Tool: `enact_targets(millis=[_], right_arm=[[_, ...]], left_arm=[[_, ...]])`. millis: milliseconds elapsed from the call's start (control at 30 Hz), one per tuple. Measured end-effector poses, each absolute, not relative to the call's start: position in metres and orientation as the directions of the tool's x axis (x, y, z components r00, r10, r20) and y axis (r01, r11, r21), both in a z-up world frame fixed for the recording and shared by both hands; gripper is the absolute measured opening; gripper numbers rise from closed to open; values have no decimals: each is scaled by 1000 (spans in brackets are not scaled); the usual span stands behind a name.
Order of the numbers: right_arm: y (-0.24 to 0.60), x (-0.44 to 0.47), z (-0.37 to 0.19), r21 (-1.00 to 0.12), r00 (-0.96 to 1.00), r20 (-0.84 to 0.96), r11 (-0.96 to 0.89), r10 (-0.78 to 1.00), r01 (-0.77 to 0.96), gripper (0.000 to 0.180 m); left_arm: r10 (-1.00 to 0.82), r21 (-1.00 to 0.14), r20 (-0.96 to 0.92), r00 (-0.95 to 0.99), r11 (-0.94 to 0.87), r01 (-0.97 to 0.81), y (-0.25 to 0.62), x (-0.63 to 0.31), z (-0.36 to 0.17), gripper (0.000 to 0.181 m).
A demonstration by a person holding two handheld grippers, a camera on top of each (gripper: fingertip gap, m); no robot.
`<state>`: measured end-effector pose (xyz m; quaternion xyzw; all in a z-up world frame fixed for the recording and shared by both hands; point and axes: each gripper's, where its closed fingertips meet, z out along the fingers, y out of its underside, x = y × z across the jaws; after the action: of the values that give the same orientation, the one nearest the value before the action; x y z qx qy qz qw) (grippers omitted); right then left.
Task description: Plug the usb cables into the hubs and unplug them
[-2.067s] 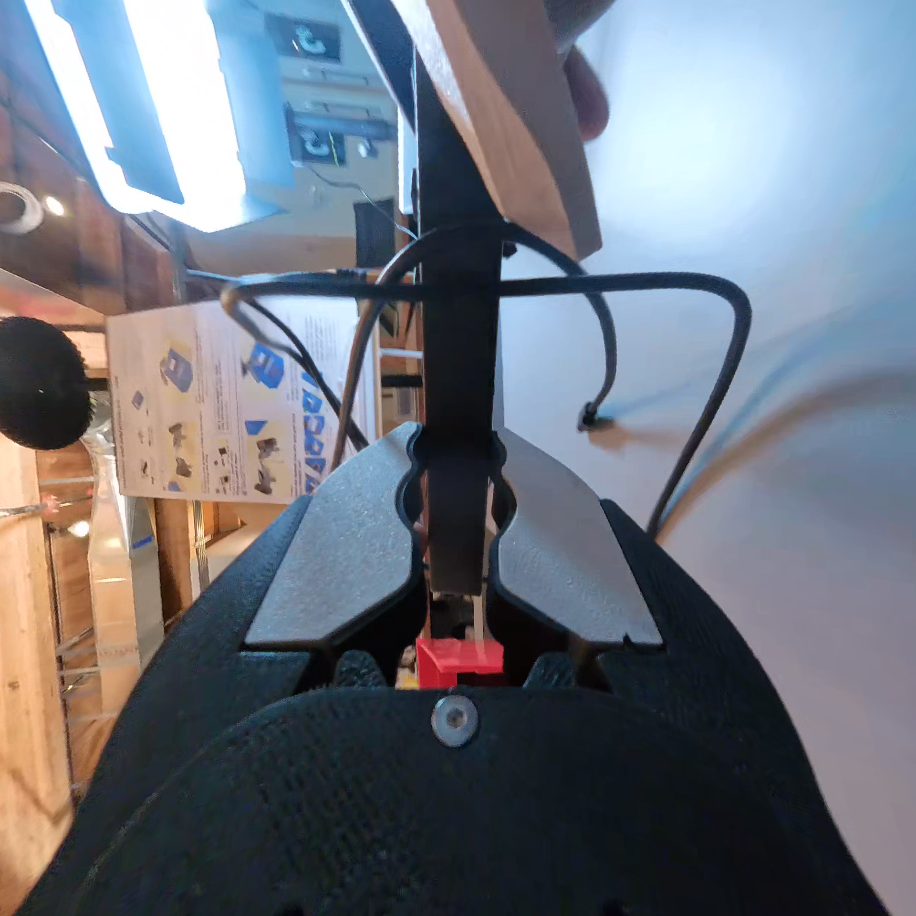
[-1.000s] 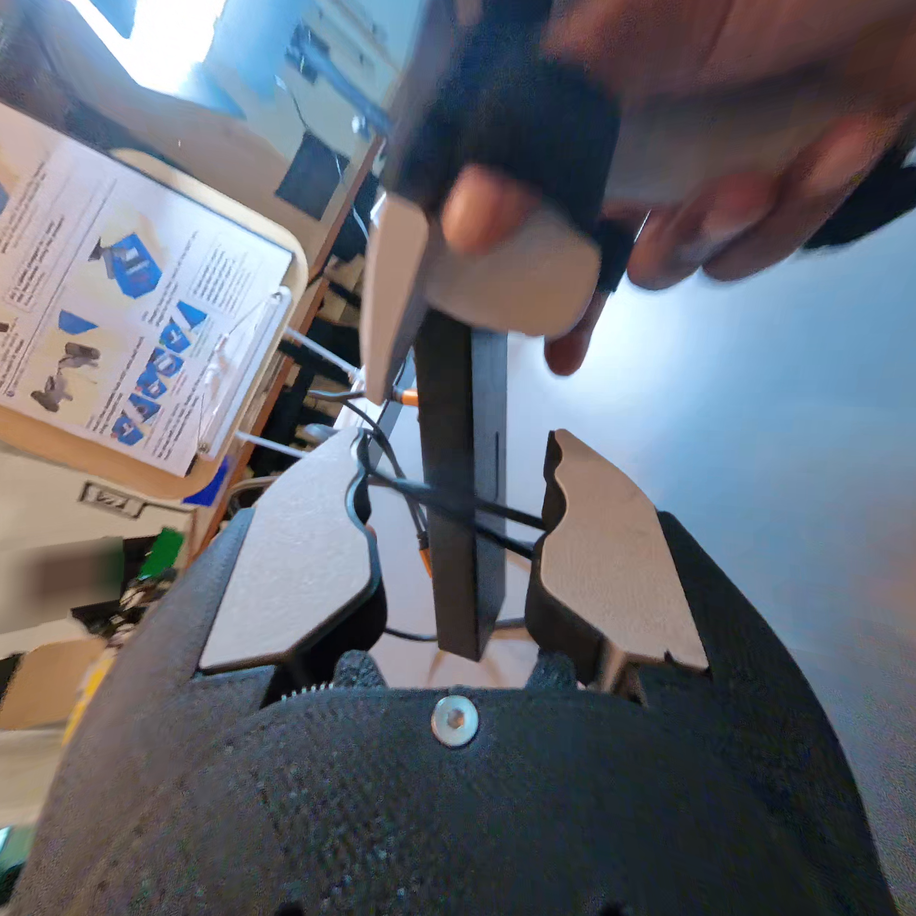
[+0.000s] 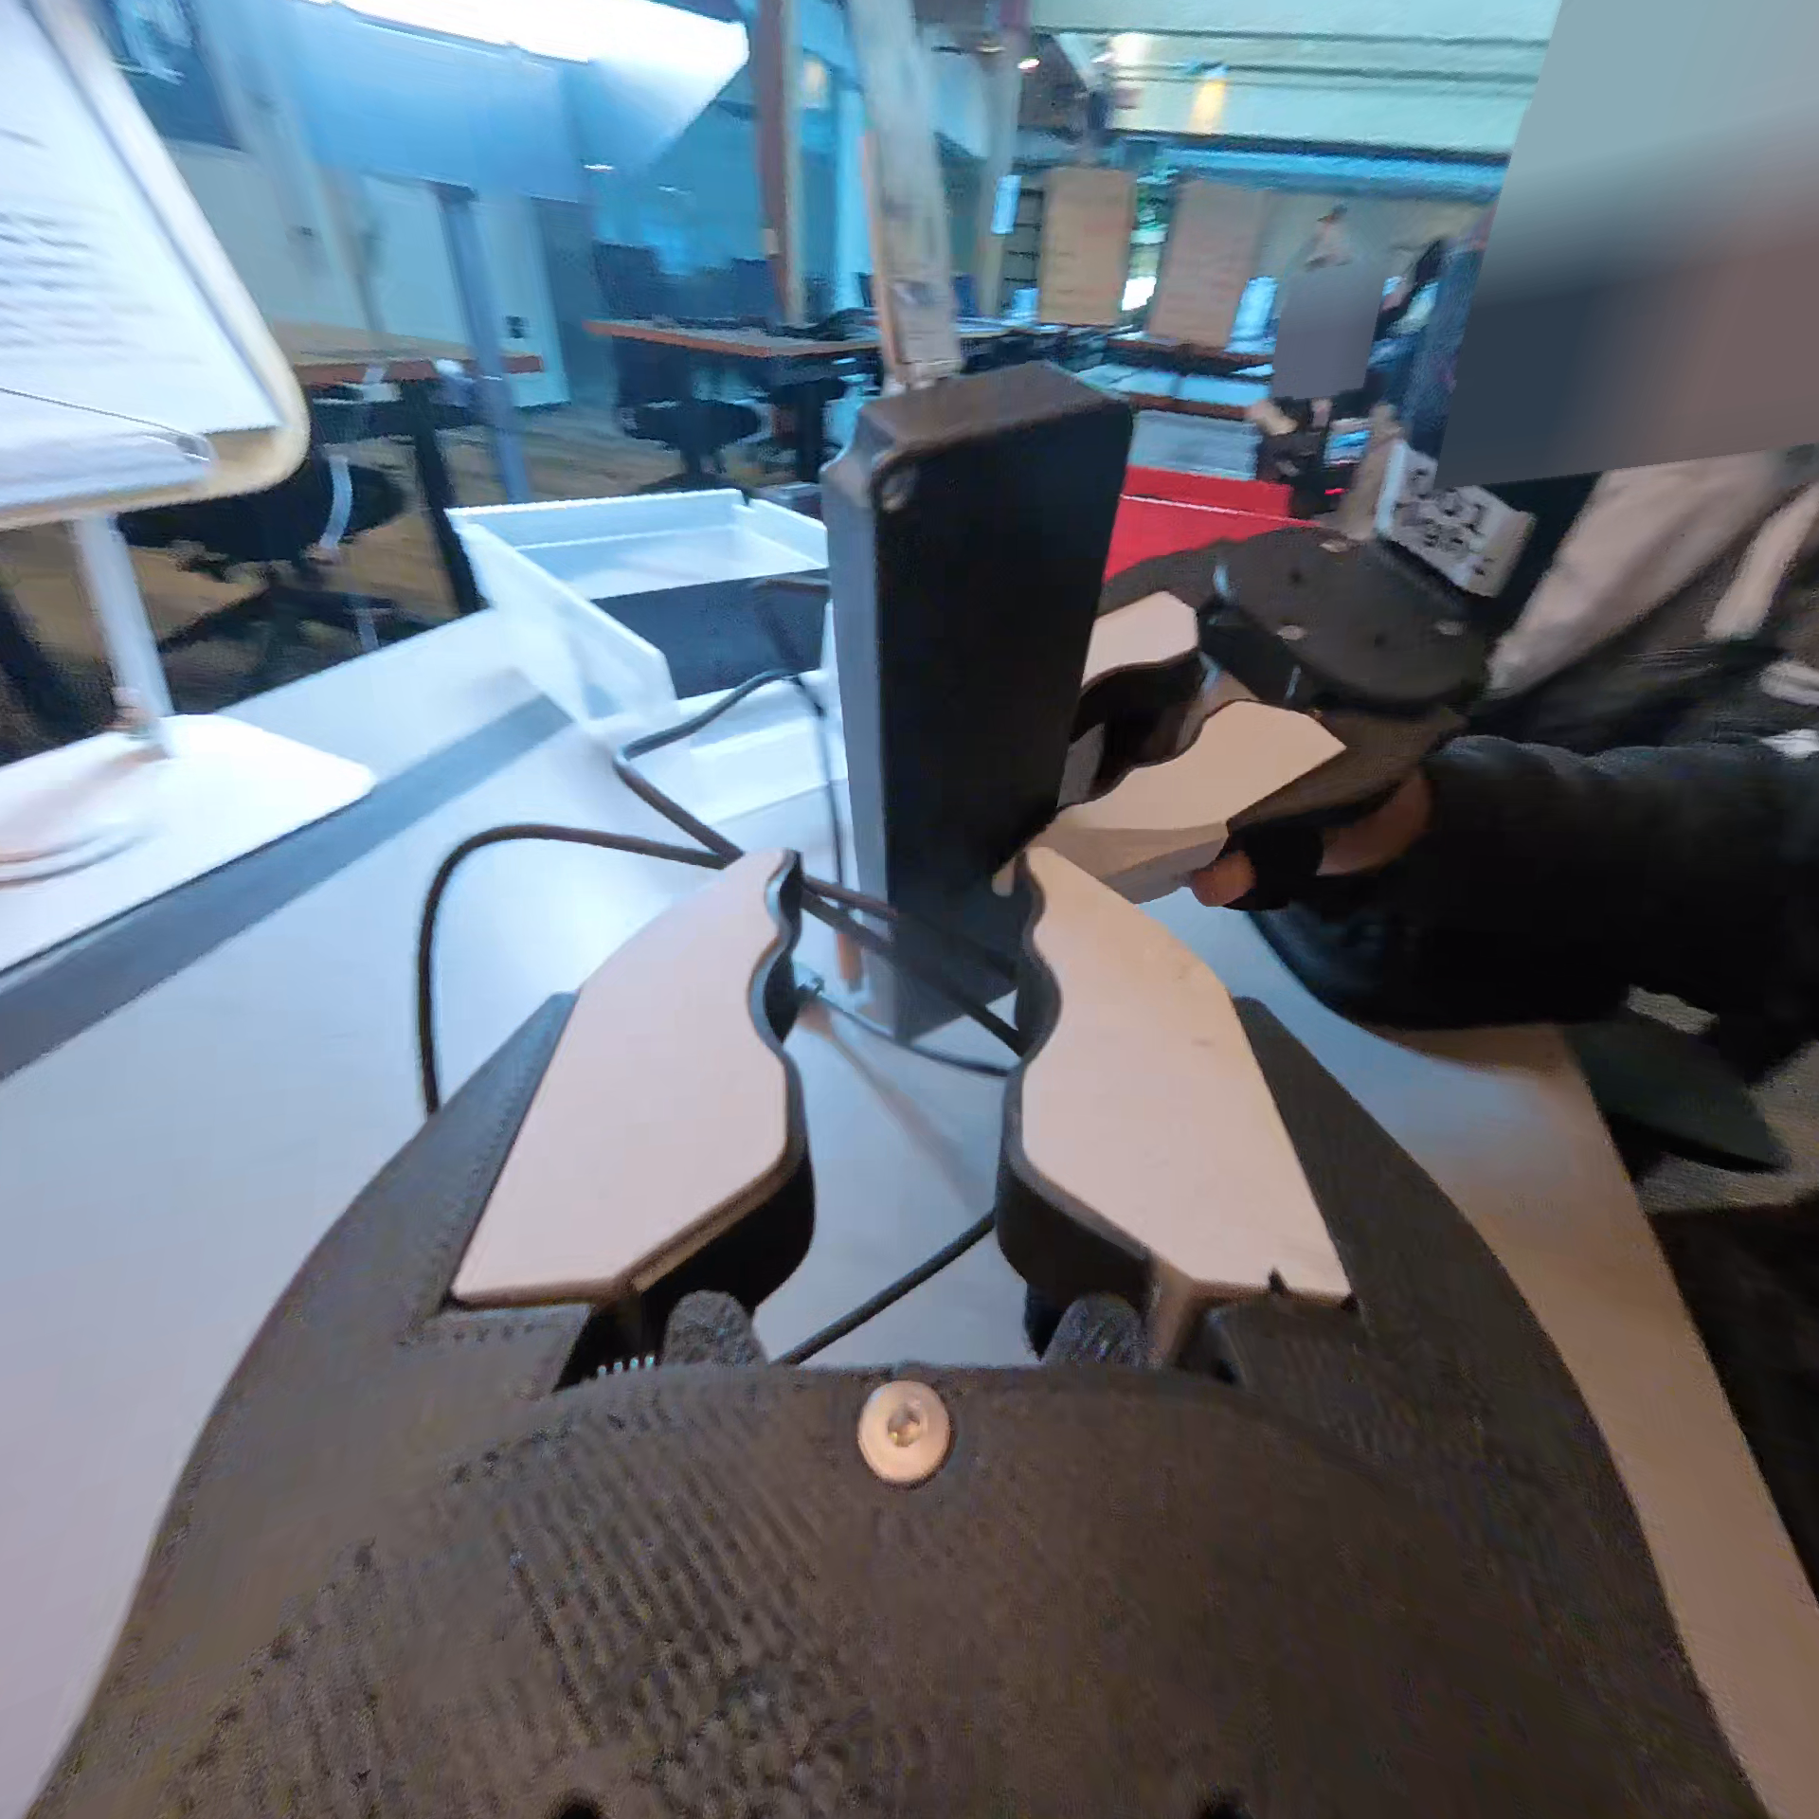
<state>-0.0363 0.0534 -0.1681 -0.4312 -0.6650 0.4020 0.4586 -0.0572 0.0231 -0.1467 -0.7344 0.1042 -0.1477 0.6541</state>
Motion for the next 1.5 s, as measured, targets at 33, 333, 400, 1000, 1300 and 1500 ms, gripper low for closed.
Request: enact_targets(millis=[33,333,400,1000,1300,1500], right_arm=[[60,-37,-165,-930,-144,274,300,951,211,25],[23,-48,-186,-822,-125,525,540,842,183,31],[11,-44,-196,-835,-295,454,517,841,188,32],[-23,-19,-184,-697,-806,316,699,501,161,24],[-14,-22,-181,-673,-797,338,721,501,168,16],[25,-5,-111,-851,-727,305,519,615,83,16]], left_arm=[[-312,-992,60,948,-124,23,23,-58,-144,47],[-199,-984,22,980,-177,-14,40,-51,-156,58],[-243,-980,-59,968,-173,-104,33,-54,-161,57],[-556,-895,-281,782,-143,-423,-9,-18,-173,56],[-538,-878,-323,779,-136,-459,-14,-28,-171,56],[-420,-930,-272,866,-115,-348,-27,-73,-150,56]])
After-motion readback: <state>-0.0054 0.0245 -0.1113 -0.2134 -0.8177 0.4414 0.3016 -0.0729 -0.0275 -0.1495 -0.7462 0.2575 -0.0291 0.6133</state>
